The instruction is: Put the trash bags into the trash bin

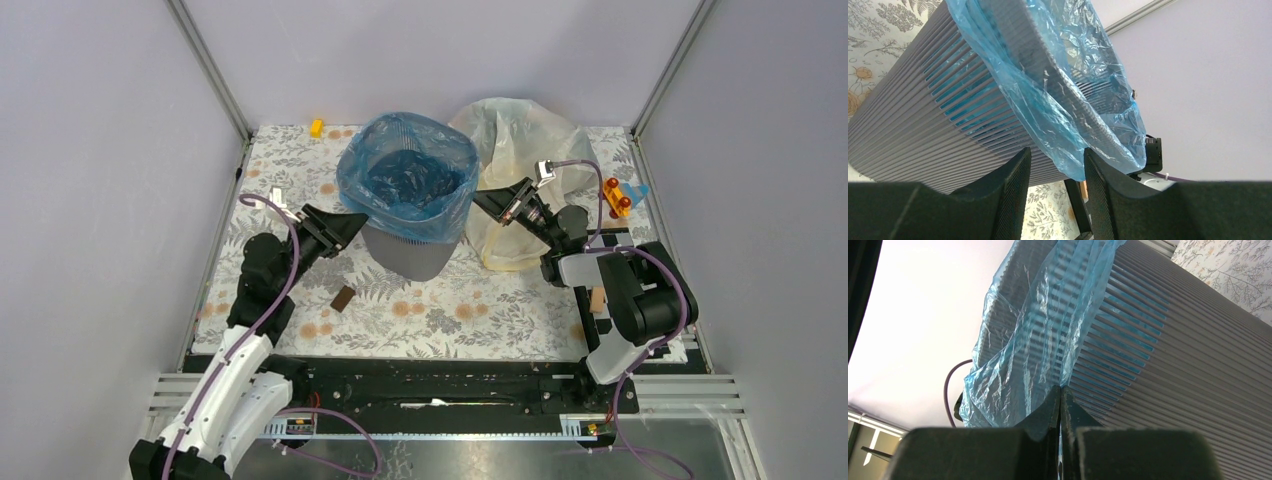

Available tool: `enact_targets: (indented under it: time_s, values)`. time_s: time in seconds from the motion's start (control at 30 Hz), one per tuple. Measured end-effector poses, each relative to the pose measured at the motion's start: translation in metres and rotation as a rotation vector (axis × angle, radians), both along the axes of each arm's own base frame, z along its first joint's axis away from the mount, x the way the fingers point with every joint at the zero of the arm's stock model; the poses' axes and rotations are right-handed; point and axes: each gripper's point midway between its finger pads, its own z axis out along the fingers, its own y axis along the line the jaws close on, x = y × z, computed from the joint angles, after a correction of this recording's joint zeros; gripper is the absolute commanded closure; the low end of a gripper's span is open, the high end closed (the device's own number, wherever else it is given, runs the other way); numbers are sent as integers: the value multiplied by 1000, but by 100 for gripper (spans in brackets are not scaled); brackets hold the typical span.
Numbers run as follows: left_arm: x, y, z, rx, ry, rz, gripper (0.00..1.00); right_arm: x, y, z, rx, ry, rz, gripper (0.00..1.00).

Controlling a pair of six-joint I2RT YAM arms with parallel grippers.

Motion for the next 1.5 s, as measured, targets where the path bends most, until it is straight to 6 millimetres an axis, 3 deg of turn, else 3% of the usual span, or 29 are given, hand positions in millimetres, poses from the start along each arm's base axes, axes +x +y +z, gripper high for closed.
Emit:
enact_targets:
  time_s: [0.1,0.27,0.47,0.77,0.97,1.13,1.5]
  values:
    - [4,-1,-3,-10,12,-2,67,0,0,0,0,0,1,100]
    - [9,-2,-9,-22,26,-7,100,0,0,0,2,3,2,100]
    - [11,1,-16,15,32,4,100,0,0,-2,-4,9,0,100]
    - [12,11,-52,99,132,52,100,7,0,-23,-57,73,-21,100]
    - [11,12,-86,124,215,50,100,6,-1,-30,-59,84,-28,100]
    - [11,12,-95,139,240,50,100,7,-1,-33,-65,93,-35,100]
    - [14,14,-115,165,275,57,100,14,-5,-81,-187,234,-77,100]
